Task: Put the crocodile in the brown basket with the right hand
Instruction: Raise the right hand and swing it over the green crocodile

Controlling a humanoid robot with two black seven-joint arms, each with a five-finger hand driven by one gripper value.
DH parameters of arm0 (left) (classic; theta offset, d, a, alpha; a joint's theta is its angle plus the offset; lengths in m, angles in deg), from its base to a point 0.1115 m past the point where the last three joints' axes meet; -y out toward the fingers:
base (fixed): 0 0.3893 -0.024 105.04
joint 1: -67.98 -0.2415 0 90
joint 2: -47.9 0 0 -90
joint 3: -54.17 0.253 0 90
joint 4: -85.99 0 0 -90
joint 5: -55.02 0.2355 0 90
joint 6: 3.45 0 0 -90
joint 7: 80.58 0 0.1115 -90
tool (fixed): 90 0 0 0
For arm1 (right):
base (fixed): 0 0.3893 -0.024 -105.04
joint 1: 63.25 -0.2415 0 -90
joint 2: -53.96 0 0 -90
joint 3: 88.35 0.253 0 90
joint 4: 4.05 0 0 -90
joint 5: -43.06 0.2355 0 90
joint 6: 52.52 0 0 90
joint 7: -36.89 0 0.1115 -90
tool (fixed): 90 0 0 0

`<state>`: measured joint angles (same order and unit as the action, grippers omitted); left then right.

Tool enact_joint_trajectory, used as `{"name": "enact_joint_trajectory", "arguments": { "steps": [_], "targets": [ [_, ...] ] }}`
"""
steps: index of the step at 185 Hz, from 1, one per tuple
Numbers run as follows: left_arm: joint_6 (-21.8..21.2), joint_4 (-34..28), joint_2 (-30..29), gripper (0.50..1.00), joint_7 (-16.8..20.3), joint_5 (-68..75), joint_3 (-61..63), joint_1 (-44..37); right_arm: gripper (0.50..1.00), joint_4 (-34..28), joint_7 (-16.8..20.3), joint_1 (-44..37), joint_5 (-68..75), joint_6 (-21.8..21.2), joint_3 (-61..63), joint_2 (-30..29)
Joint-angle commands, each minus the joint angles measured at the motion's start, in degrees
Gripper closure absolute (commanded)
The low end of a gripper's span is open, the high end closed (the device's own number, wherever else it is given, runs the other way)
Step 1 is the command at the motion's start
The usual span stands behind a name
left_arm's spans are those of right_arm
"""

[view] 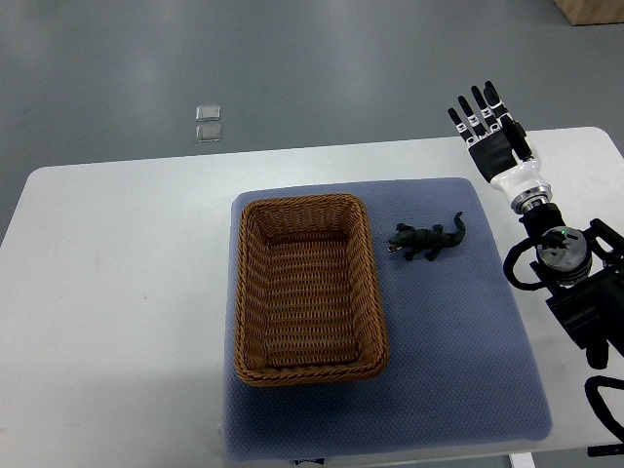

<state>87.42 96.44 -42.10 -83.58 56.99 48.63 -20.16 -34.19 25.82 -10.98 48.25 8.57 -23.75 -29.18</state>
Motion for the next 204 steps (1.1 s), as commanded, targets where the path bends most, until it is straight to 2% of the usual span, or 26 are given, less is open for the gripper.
{"name": "enact_joint_trajectory", "arguments": {
  "steps": [1, 55, 87, 104, 137, 158, 204],
  "targets": [
    [0.0, 0.0, 0.0, 0.5, 0.0, 0.1, 0.1, 0.0, 0.57, 0.0, 0.0, 0.0, 0.0, 0.0, 0.0, 0.0],
    [-0.3, 0.0, 0.0, 0.5, 0.0, 0.0, 0.1, 0.0, 0.57, 0.0, 0.1, -0.2, -0.4, 0.0, -0.1, 0.2],
    [-0.3, -0.1, 0.0, 0.5, 0.0, 0.0, 0.0, 0.1, 0.57, 0.0, 1.0, -1.8, -6.7, -0.4, -3.0, 1.1],
    [-0.3, -0.1, 0.0, 0.5, 0.0, 0.0, 0.0, 0.3, 0.57, 0.0, 2.4, -4.7, -11.9, -0.6, -5.6, 2.5],
    [-0.3, 0.0, 0.0, 0.5, 0.0, 0.0, 0.0, 0.3, 0.57, 0.0, 6.8, -11.3, -22.7, -2.6, -12.9, 10.3],
    [-0.3, 0.0, 0.0, 0.5, 0.0, 0.0, 0.0, 0.3, 0.57, 0.0, 7.0, -18.3, -34.1, -6.1, -21.2, 13.2],
    [-0.3, 0.1, 0.0, 0.5, 0.0, 0.1, -0.4, 0.3, 0.57, -1.8, 7.5, -29.7, -54.2, -6.1, -34.5, 15.9]
  ]
}}
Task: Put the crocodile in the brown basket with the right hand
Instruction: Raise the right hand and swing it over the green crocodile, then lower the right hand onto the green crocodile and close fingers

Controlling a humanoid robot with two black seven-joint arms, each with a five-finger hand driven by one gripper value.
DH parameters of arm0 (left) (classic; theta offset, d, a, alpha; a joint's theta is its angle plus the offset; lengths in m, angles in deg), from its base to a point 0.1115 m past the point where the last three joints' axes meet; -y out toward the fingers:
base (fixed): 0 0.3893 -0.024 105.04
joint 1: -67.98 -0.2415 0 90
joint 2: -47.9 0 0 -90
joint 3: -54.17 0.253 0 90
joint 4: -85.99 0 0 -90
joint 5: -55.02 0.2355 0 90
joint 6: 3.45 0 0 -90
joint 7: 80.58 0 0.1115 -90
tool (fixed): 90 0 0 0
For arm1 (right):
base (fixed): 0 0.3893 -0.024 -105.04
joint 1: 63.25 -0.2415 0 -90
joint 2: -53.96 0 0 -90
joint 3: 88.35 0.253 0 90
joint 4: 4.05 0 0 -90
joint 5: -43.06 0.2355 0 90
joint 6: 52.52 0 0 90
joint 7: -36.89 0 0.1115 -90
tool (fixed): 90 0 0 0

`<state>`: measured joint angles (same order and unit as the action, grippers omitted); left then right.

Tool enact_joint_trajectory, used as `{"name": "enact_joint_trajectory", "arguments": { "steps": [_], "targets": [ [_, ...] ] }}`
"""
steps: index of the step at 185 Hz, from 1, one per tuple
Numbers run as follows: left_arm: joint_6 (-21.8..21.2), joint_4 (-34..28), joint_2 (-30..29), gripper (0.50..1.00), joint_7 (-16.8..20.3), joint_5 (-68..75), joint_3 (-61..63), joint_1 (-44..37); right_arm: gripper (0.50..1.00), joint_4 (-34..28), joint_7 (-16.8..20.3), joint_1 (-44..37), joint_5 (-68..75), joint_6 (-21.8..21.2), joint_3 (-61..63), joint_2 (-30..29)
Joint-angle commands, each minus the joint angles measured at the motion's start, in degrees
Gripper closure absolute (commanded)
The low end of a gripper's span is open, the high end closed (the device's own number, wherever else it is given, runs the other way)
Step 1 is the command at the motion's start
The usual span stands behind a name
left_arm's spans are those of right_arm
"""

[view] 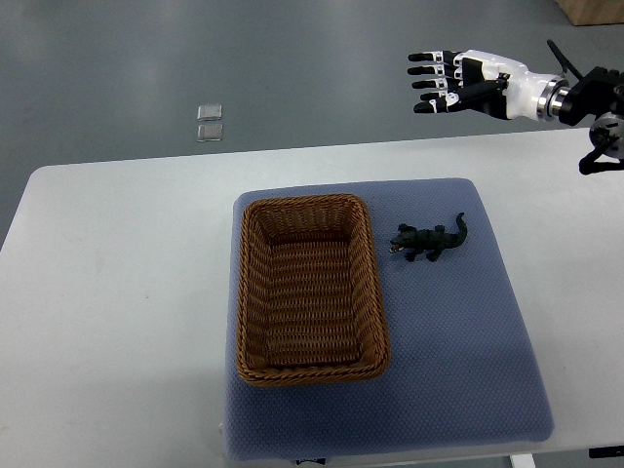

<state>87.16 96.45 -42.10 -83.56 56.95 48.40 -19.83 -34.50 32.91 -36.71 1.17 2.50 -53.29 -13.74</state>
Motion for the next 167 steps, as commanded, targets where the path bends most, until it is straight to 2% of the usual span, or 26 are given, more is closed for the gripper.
{"name": "enact_joint_trajectory", "arguments": {
  "steps": [1, 40, 79, 147, 167],
  "targets": [
    [0.0, 0.1, 0.0, 0.5, 0.0, 0.1, -0.1, 0.0, 0.57, -1.8, 0.5, -4.4, -7.9, 0.0, -5.5, 0.5],
    [0.0, 0.1, 0.0, 0.5, 0.0, 0.1, -0.1, 0.0, 0.57, -11.4, 1.3, -7.6, -23.7, 0.0, -12.8, 1.3],
    [0.0, 0.0, 0.0, 0.5, 0.0, 0.0, 0.0, 0.0, 0.57, -21.2, 5.2, -7.5, -36.9, 0.0, -16.5, 1.9],
    [0.0, 0.0, 0.0, 0.5, 0.0, 0.1, 0.0, 0.0, 0.57, -22.4, 5.4, -6.2, -38.1, 0.0, -22.1, 2.1],
    [0.0, 0.0, 0.0, 0.5, 0.0, 0.1, 0.1, 0.0, 0.57, -22.4, 7.2, -5.3, -38.2, 0.0, -22.5, 2.1]
  ]
}}
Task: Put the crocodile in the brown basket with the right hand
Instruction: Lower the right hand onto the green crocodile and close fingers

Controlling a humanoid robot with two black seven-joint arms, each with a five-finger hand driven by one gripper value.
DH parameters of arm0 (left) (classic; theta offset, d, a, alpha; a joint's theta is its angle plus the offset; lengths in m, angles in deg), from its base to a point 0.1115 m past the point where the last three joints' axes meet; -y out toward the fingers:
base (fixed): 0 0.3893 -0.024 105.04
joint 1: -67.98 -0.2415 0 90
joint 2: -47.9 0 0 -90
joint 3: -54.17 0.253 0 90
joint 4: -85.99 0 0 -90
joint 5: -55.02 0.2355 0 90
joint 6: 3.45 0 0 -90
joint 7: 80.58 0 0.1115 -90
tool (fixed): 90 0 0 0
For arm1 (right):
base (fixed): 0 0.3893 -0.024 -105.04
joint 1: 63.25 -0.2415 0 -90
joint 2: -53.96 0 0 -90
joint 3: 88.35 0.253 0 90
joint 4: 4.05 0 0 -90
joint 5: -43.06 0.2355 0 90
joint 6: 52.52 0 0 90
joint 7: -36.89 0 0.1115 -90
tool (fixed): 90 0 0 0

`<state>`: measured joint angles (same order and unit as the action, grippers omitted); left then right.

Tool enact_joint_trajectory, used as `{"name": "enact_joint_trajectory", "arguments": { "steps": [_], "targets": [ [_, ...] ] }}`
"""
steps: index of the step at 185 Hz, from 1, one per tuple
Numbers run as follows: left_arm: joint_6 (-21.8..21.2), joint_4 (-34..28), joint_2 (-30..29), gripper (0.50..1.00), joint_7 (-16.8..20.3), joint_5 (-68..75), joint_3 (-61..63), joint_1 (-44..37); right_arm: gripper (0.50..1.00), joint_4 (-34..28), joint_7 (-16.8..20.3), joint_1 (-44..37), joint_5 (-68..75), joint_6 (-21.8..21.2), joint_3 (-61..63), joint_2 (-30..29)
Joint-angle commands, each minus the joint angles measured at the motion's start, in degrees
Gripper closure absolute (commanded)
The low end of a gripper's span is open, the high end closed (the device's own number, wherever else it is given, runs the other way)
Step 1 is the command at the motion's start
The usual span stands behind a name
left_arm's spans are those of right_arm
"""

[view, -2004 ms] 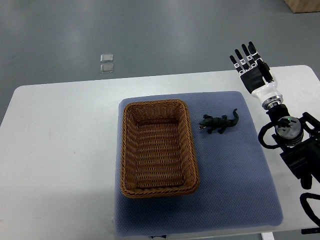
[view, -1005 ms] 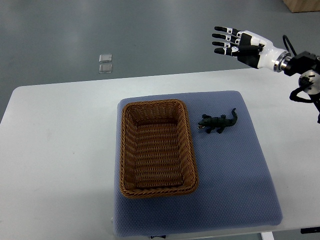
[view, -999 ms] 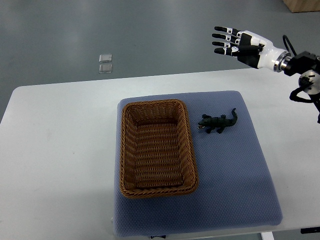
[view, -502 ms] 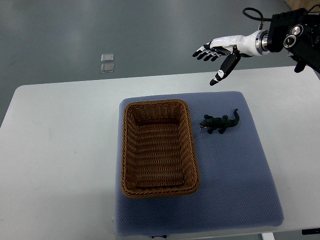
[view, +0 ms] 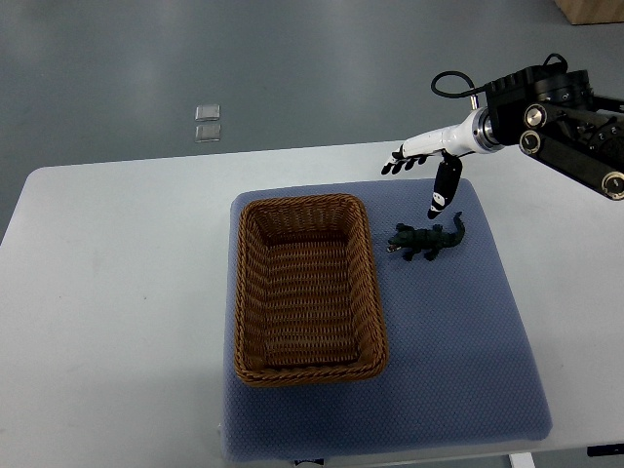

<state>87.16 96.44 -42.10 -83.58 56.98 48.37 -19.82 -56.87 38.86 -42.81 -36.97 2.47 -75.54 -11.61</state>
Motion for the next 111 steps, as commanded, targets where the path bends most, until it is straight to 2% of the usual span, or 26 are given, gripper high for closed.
{"name": "enact_joint_trajectory", "arguments": {
  "steps": [1, 111],
  "targets": [
    [0.0, 0.0, 0.0, 0.5, 0.0, 0.1, 0.1, 0.0, 0.57, 0.0, 1.4, 1.1, 0.1, 0.0, -0.2, 0.0],
    [0.0, 0.0, 0.0, 0.5, 0.0, 0.1, 0.1, 0.0, 0.572, 0.0, 1.6, 6.4, -2.6, 0.2, -0.4, -0.5]
  ]
}}
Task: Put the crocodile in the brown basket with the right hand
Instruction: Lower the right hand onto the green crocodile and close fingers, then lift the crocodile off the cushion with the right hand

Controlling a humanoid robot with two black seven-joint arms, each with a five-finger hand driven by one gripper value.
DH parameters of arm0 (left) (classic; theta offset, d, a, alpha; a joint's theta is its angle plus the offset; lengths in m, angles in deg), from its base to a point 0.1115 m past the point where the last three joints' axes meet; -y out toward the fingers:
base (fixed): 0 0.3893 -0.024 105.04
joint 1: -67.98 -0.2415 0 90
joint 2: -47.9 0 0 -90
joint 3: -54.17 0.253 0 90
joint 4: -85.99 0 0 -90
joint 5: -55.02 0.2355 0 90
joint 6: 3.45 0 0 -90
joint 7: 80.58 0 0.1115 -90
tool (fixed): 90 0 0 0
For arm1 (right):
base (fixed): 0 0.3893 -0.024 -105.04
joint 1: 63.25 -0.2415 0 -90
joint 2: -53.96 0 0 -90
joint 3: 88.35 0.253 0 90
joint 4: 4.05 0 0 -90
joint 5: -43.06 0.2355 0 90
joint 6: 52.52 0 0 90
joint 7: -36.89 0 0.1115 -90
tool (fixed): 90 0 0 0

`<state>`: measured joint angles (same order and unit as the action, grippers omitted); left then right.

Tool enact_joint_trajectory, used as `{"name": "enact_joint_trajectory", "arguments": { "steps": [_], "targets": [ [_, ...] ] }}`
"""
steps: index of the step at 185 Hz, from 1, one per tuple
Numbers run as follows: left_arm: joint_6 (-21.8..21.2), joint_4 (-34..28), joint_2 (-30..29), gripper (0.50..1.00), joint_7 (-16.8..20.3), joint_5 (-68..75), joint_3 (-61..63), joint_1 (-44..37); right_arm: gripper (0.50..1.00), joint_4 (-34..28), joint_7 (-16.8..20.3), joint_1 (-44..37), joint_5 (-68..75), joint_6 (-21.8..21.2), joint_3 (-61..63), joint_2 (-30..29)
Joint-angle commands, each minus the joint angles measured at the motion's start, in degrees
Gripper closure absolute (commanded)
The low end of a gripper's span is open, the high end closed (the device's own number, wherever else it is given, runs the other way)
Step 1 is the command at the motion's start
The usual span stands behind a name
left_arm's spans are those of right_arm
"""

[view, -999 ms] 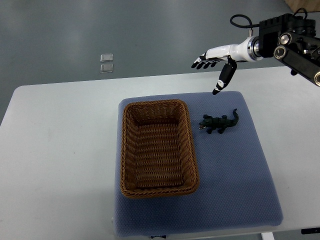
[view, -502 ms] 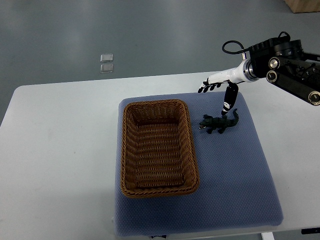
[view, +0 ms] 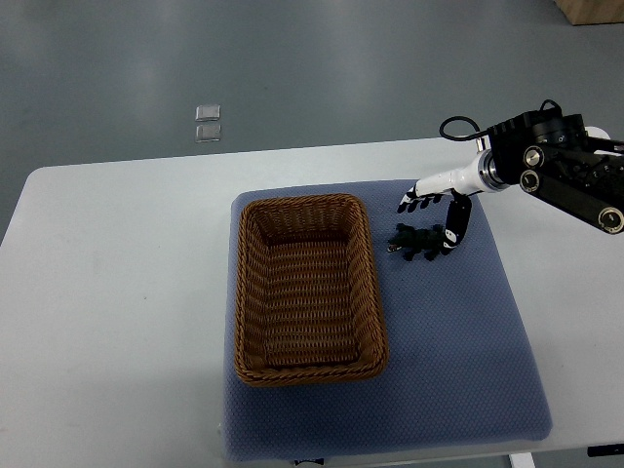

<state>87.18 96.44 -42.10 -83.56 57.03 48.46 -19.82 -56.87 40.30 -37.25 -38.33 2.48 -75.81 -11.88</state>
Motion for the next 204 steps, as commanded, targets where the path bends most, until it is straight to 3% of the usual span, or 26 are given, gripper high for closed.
{"name": "enact_joint_trajectory", "arguments": {
  "steps": [1, 66, 82, 122, 136, 152, 168, 173, 204],
  "targets": [
    [0.0, 0.0, 0.0, 0.5, 0.0, 0.0, 0.0, 0.0, 0.572, 0.0, 0.3, 0.9, -1.3, 0.4, -0.1, -0.3],
    [0.0, 0.0, 0.0, 0.5, 0.0, 0.0, -0.1, -0.1, 0.603, 0.1, 1.1, 2.5, -1.3, 3.1, -0.1, -0.6],
    [0.0, 0.0, 0.0, 0.5, 0.0, -0.1, -0.1, -0.2, 0.67, 0.1, 1.1, 2.8, -1.4, 3.5, -0.1, -0.6],
    [-0.1, 0.0, 0.0, 0.5, 0.0, 0.0, -0.1, -0.2, 0.785, 0.2, 1.1, 3.2, -2.5, 4.6, -0.1, -0.6],
    [-0.1, -0.1, 0.0, 0.5, 0.0, 0.0, -0.1, -0.2, 0.875, 0.2, 1.1, 3.6, -3.4, 4.6, -0.1, -0.7],
    [-0.1, -0.1, 0.0, 0.5, 0.0, -0.1, -0.1, -0.2, 0.934, 0.3, 1.0, 3.7, -3.8, 4.6, -0.2, -0.7],
    [-0.2, -0.1, 0.0, 0.5, 0.0, 0.0, -0.1, -0.3, 0.961, 0.3, 1.0, 3.7, -3.8, 4.6, -0.1, -0.7],
    [-0.1, -0.1, 0.0, 0.5, 0.0, -0.1, -0.1, -0.3, 0.995, 0.3, 1.0, 3.7, -3.8, 4.6, -0.1, -0.7],
    [-0.2, -0.1, 0.0, 0.5, 0.0, -0.1, -0.1, -0.4, 1.0, 0.3, 0.9, 3.5, -3.8, 4.7, -0.1, -0.6]
  ]
}}
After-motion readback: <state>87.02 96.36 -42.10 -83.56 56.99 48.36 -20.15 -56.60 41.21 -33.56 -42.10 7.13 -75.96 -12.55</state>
